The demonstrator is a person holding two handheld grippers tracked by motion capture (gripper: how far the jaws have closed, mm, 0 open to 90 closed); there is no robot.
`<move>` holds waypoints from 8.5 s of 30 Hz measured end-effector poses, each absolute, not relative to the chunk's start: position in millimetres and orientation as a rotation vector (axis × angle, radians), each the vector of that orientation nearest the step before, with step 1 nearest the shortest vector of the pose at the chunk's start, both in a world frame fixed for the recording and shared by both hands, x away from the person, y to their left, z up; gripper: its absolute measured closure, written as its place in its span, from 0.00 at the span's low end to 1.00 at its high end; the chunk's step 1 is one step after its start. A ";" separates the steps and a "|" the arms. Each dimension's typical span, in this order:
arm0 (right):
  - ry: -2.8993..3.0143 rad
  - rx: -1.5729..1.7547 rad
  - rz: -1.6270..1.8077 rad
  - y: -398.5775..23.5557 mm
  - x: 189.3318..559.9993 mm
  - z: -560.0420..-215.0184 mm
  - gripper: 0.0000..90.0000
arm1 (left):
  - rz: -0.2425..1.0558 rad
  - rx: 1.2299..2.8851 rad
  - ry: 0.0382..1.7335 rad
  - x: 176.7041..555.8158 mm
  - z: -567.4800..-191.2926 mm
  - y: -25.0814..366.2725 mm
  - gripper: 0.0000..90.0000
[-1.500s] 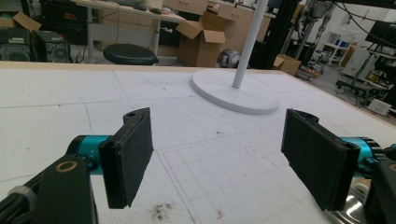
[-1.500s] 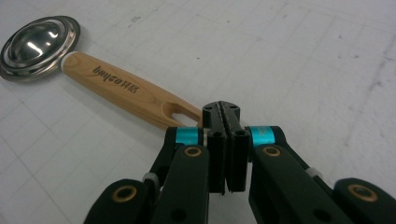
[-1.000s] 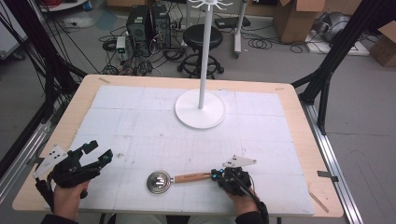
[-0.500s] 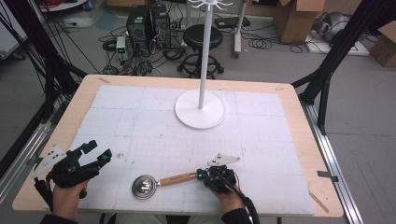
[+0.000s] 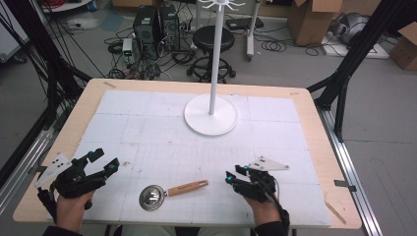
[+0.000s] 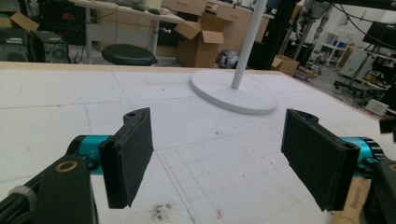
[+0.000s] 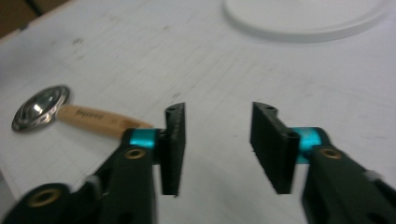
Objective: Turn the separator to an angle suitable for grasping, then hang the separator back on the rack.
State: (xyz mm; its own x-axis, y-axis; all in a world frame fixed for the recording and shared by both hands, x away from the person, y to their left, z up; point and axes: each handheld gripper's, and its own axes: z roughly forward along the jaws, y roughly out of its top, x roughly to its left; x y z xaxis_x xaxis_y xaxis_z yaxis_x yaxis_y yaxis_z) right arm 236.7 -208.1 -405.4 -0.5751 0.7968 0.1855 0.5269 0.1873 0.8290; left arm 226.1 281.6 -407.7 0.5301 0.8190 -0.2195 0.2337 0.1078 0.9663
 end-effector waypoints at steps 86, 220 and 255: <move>1.884 1.174 1.375 -308.4 196.1 -381.2 0.18 | 0.036 2.239 0.409 277.6 -424.4 81.4 0.45; 2.304 0.156 2.233 -133.1 234.4 -316.2 0.79 | -0.037 1.593 0.138 223.9 -351.1 144.4 0.75; 2.261 0.139 2.264 -125.3 232.9 -314.6 0.78 | -0.017 1.593 0.157 223.6 -348.1 146.7 0.60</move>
State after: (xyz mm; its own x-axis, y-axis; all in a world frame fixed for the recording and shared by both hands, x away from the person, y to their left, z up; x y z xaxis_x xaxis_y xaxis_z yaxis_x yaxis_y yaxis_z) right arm 232.9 -125.3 -314.6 -0.9944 0.0181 0.1043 0.1043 -0.0020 0.9945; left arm 223.6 146.7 -348.1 0.9900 0.0899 -0.1088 0.1110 -0.0201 0.9936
